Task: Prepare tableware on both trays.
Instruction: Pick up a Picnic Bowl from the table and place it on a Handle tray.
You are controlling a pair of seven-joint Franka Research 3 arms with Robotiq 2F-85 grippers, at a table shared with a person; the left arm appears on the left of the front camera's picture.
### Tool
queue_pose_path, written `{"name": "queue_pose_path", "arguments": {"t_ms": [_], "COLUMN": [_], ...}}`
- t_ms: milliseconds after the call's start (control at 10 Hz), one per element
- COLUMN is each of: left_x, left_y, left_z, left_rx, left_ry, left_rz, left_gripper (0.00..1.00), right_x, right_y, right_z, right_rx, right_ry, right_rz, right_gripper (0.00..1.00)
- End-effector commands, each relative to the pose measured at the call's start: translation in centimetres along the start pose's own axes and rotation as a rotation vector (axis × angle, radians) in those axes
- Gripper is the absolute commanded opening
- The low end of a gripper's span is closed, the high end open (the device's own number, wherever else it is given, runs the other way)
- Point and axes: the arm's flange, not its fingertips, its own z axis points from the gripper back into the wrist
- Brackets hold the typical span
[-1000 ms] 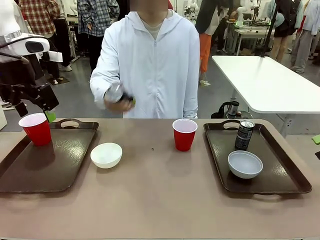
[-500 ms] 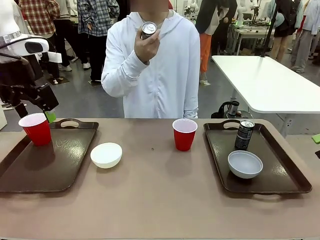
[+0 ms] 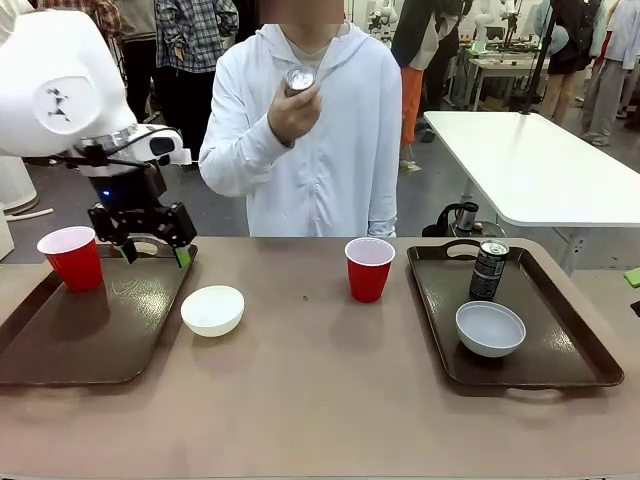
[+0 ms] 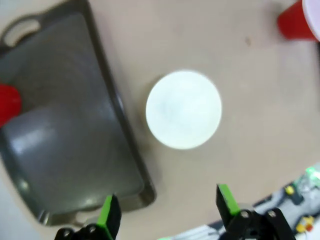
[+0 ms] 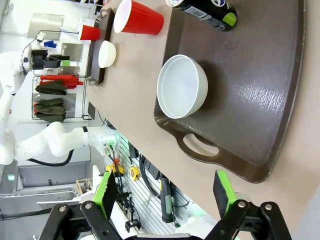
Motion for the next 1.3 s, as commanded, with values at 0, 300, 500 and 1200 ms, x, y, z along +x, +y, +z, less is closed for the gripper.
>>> {"name": "queue_pose_path", "arguments": {"t_ms": [0, 300, 500, 1200], "left_x": [0.9, -0.5, -7.9, -7.6], "left_y": [-1.0, -1.6, -0.7, -0.2], "left_z": [-0.6, -1.6, 2.8, 2.7], "left_rx": [0.050, 0.074, 0.174, 0.167], "left_ry": [-0.017, 0.042, 0.100, 0.120], "left_rz": [0.028, 0.011, -0.086, -0.032], "left_gripper": [1.00, 1.00, 1.00, 1.00], "right_x": [-0.2, -0.2, -0.2, -0.2], "right_y": [0.2, 0.2, 0.2, 0.2], "right_z": [-0.1, -0.1, -0.1, -0.1], "right_rx": [0.017, 0.017, 0.017, 0.017], "right_ry": [-0.009, -0.009, -0.009, -0.009], "right_rz": [0.013, 0.013, 0.013, 0.013], "right_gripper": [1.00, 1.00, 1.00, 1.00]}}
